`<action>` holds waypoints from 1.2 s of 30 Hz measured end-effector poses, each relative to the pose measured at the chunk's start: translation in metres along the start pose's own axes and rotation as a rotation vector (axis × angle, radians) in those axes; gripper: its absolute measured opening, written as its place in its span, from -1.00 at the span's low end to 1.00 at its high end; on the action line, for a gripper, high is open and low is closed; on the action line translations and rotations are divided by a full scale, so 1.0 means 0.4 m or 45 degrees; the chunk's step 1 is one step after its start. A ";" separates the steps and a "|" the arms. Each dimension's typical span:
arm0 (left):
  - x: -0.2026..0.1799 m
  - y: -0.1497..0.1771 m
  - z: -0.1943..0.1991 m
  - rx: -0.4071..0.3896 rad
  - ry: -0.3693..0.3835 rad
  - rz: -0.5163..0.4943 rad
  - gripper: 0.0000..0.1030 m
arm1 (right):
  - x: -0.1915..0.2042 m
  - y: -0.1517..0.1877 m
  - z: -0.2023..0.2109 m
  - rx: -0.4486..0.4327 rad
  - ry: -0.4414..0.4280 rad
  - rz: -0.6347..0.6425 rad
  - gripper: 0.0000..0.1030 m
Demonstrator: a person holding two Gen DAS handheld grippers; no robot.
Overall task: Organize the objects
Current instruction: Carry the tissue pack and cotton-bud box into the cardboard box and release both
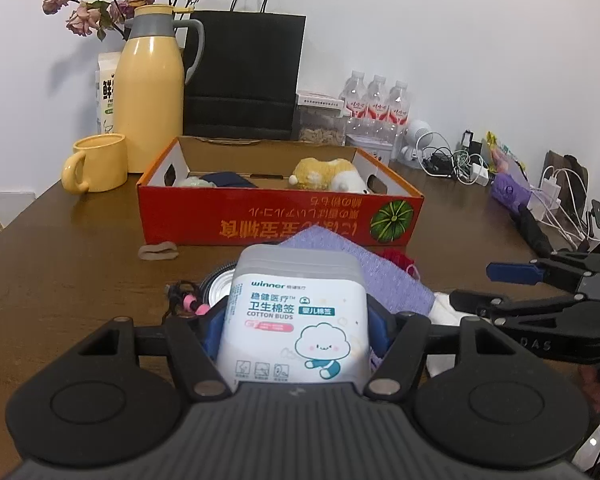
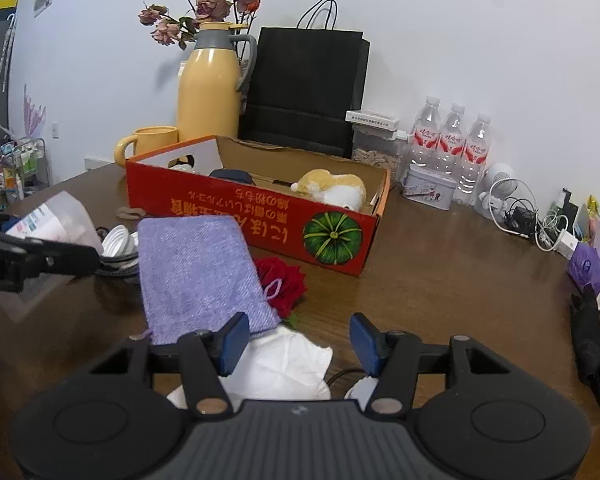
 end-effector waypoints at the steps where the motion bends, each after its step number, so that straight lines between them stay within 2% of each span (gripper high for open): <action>1: 0.000 0.001 0.001 0.000 0.002 -0.002 0.29 | 0.001 0.001 -0.003 0.007 -0.001 0.001 0.12; 2: 0.000 0.003 0.001 0.003 0.004 -0.003 0.29 | 0.002 0.005 -0.007 0.020 -0.002 0.000 0.38; 3: 0.001 0.006 0.001 0.007 0.006 -0.002 0.29 | 0.006 0.012 -0.009 0.027 -0.001 -0.001 0.77; 5: 0.004 0.012 0.002 0.015 0.009 0.002 0.29 | 0.014 0.026 -0.012 0.046 -0.017 -0.007 0.96; 7: 0.007 0.016 0.000 0.023 0.014 0.011 0.29 | 0.024 0.043 -0.029 0.096 -0.060 -0.023 0.98; 9: 0.008 0.019 -0.001 0.027 0.016 0.013 0.29 | 0.031 0.056 -0.055 0.140 -0.055 -0.031 1.00; 11: 0.010 0.022 0.000 0.029 0.020 0.015 0.29 | 0.039 0.064 -0.070 0.133 0.002 -0.009 1.00; 14: 0.016 0.025 0.002 0.030 0.017 0.023 0.29 | 0.044 0.062 -0.076 0.127 -0.002 -0.005 1.00; 16: 0.020 0.026 0.004 0.027 0.016 0.028 0.29 | 0.048 0.063 -0.070 0.112 -0.004 0.009 0.87; 18: 0.021 0.026 0.005 0.025 0.015 0.032 0.29 | 0.051 0.060 -0.058 0.089 0.013 0.032 0.46; 20: 0.022 0.027 0.007 0.025 0.018 0.033 0.29 | 0.053 0.060 -0.053 0.089 0.003 0.038 0.44; 24: 0.026 0.028 0.009 0.025 0.014 0.037 0.29 | 0.053 0.058 -0.040 0.070 -0.008 0.047 0.19; 26: 0.029 0.026 0.011 0.023 0.012 0.039 0.29 | 0.052 0.057 -0.039 0.071 -0.011 0.043 0.17; 30: 0.033 0.021 0.017 0.014 0.011 0.039 0.29 | 0.052 0.051 -0.029 0.052 -0.012 0.048 -0.05; 36: 0.032 0.013 0.022 0.004 0.018 0.029 0.29 | 0.044 0.033 -0.007 0.024 -0.031 0.043 -0.13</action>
Point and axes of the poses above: each gripper's, at about its wrist camera, not at the fingertips, and z roughly against the way its jaws point, x to its left, y to its underside, the point moved 5 cm from there along -z, roughly the way its jaws point, and after that the axes turned 2 degrees about x, right-handed, at the moved point
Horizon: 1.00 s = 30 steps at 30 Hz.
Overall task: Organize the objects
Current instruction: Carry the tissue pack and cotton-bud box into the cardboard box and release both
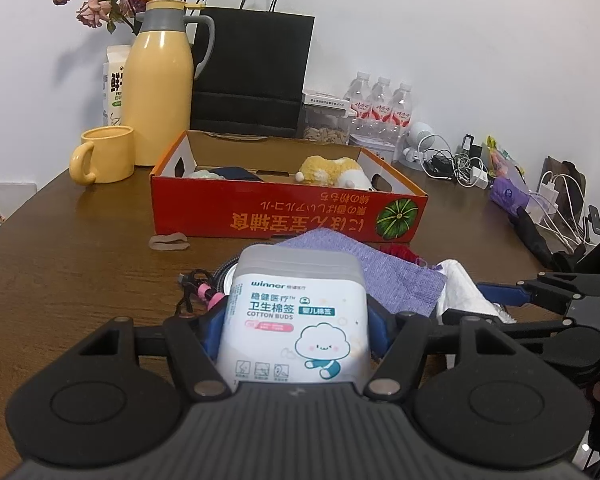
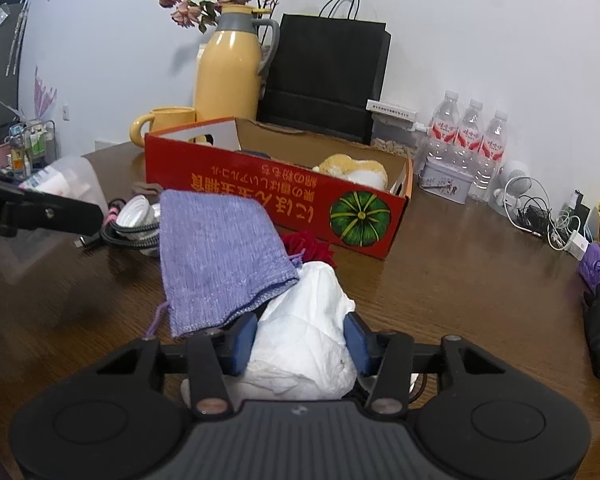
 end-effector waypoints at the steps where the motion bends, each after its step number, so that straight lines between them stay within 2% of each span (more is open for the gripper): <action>1: -0.001 -0.002 0.000 -0.002 0.001 -0.003 0.29 | -0.003 -0.003 0.003 -0.002 -0.002 -0.006 -0.14; 8: -0.003 -0.061 -0.010 -0.060 -0.001 -0.033 0.29 | -0.027 -0.065 0.034 -0.091 0.005 -0.028 -0.17; 16: 0.004 -0.200 -0.071 -0.164 -0.014 -0.060 0.29 | -0.049 -0.202 -0.007 -0.206 -0.002 -0.050 -0.17; 23: 0.032 -0.316 -0.167 -0.203 -0.031 -0.031 0.29 | -0.060 -0.333 -0.114 -0.259 -0.015 -0.121 -0.17; 30: 0.061 -0.389 -0.297 -0.190 -0.086 0.004 0.29 | -0.060 -0.420 -0.278 -0.217 -0.046 -0.168 -0.17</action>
Point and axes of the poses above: each gripper's, at about its wrist camera, not at the fingertips, and z roughly against the way its jaws point, x to its left, y to its underside, the point moved 5 cm from there along -z, roughly the way its jaws point, and after that the axes turned 2 degrees about x, right-handed, at the moved point
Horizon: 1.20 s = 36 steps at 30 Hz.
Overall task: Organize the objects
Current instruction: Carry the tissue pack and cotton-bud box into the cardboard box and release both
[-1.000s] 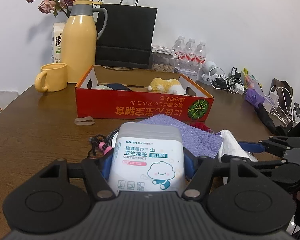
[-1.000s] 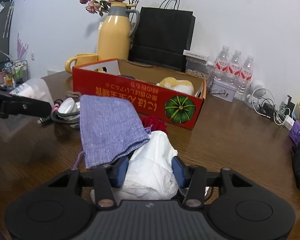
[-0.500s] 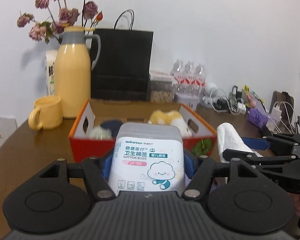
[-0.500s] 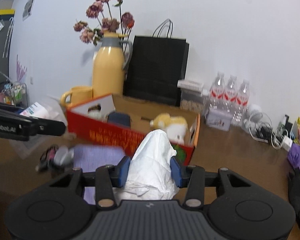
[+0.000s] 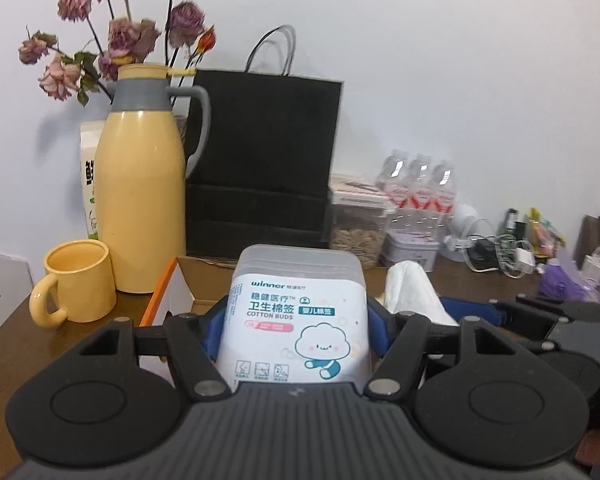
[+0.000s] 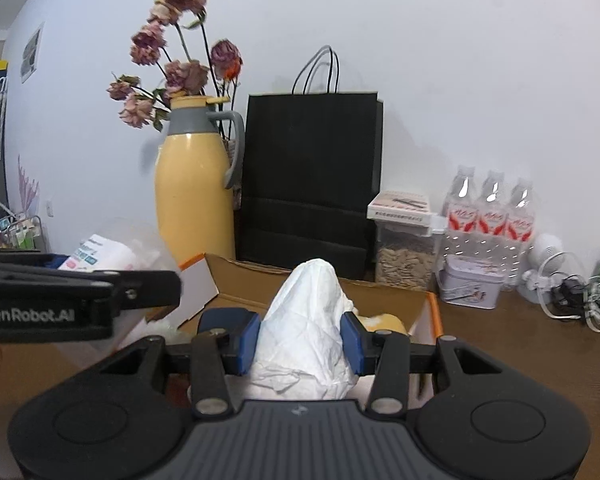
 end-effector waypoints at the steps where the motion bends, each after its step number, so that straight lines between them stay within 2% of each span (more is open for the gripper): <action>1: 0.003 -0.003 -0.021 0.005 -0.014 0.003 0.29 | -0.001 -0.001 -0.023 0.010 -0.002 -0.008 -0.17; 6: 0.023 -0.004 -0.112 0.036 -0.063 0.022 0.29 | -0.019 0.016 -0.113 0.067 0.004 -0.049 -0.16; 14: 0.057 0.027 -0.208 0.147 -0.125 0.029 0.31 | -0.041 0.067 -0.182 0.162 0.040 -0.059 -0.11; 16: 0.058 0.030 -0.208 0.142 -0.150 0.012 0.38 | -0.042 0.072 -0.183 0.173 0.048 -0.060 0.09; 17: 0.057 0.031 -0.205 0.133 -0.165 -0.002 0.57 | -0.041 0.073 -0.180 0.175 0.056 -0.057 0.14; 18: 0.054 0.030 -0.200 0.123 -0.172 -0.008 0.79 | -0.041 0.072 -0.179 0.178 0.059 -0.057 0.32; 19: 0.053 0.029 -0.195 0.107 -0.177 -0.009 0.92 | -0.041 0.072 -0.179 0.180 0.062 -0.055 0.46; 20: 0.051 0.028 -0.188 0.083 -0.177 -0.012 1.00 | -0.039 0.073 -0.177 0.177 0.066 -0.050 0.71; 21: 0.050 0.027 -0.183 0.065 -0.184 -0.015 1.00 | -0.038 0.071 -0.175 0.176 0.070 -0.044 0.82; 24: 0.052 0.021 -0.177 0.061 -0.191 -0.001 1.00 | -0.037 0.066 -0.170 0.180 0.078 -0.043 0.99; 30: 0.061 0.001 -0.149 0.031 -0.186 0.041 1.00 | -0.037 0.049 -0.153 0.165 0.082 -0.061 1.00; 36: 0.051 -0.032 -0.057 -0.046 -0.153 0.053 1.00 | -0.023 0.018 -0.088 0.103 0.084 -0.034 1.00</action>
Point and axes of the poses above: each gripper's, at about its wrist camera, not at the fingertips, and z roughly against the way its jaws point, x to its left, y to its underside, the point moved 5 cm from there along -z, roughly the way its jaws point, and after that the axes turned 2 degrees about x, right-handed, at the moved point
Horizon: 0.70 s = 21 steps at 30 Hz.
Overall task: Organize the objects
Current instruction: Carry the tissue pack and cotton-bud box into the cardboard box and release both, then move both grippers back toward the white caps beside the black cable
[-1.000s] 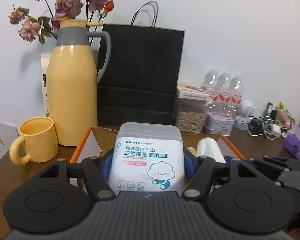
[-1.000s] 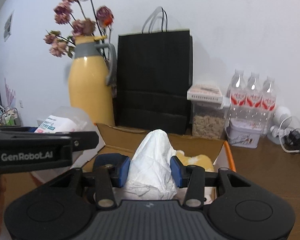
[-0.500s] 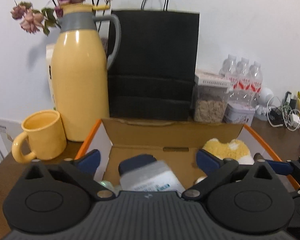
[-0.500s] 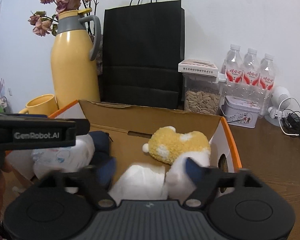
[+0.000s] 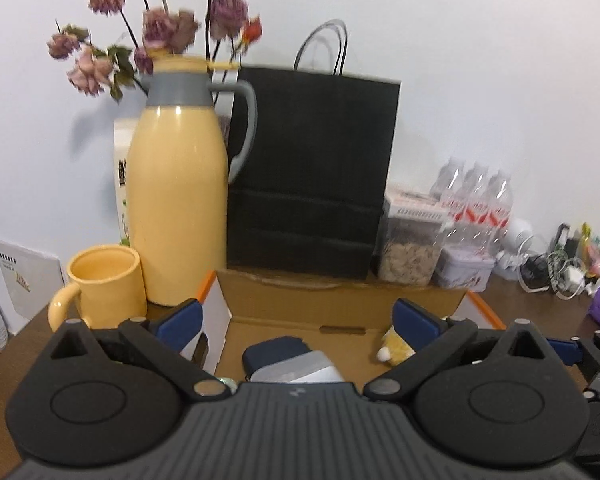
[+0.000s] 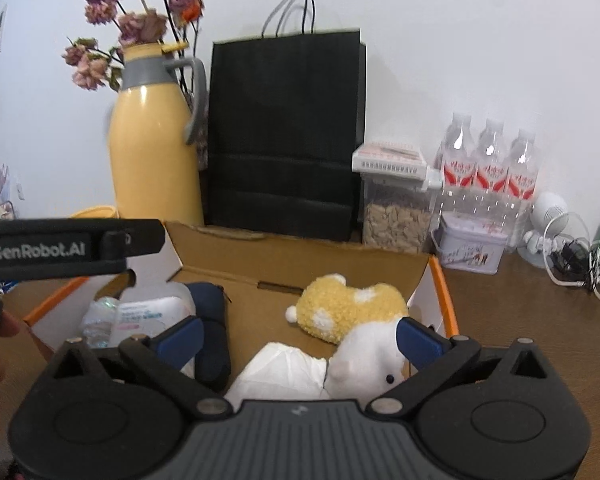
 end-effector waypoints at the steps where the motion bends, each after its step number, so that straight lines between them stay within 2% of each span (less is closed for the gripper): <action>1: -0.001 -0.004 0.016 -0.010 0.007 0.002 1.00 | 0.004 -0.003 0.015 -0.012 0.000 0.008 1.00; 12: -0.004 0.011 0.196 -0.052 0.051 -0.023 1.00 | 0.037 -0.002 0.201 -0.133 0.007 0.095 1.00; 21: 0.026 0.073 0.322 -0.033 0.041 -0.052 1.00 | 0.043 0.082 0.343 -0.138 0.019 0.121 1.00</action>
Point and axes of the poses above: each gripper's, at about its wrist camera, not at the fingertips, and z roughly against the way its jaws point, x to its left, y to its underside, the point moved 5 cm from there along -z, roughly the way its jaws point, and after that the axes turned 2 degrees about x, right-handed, at the moved point
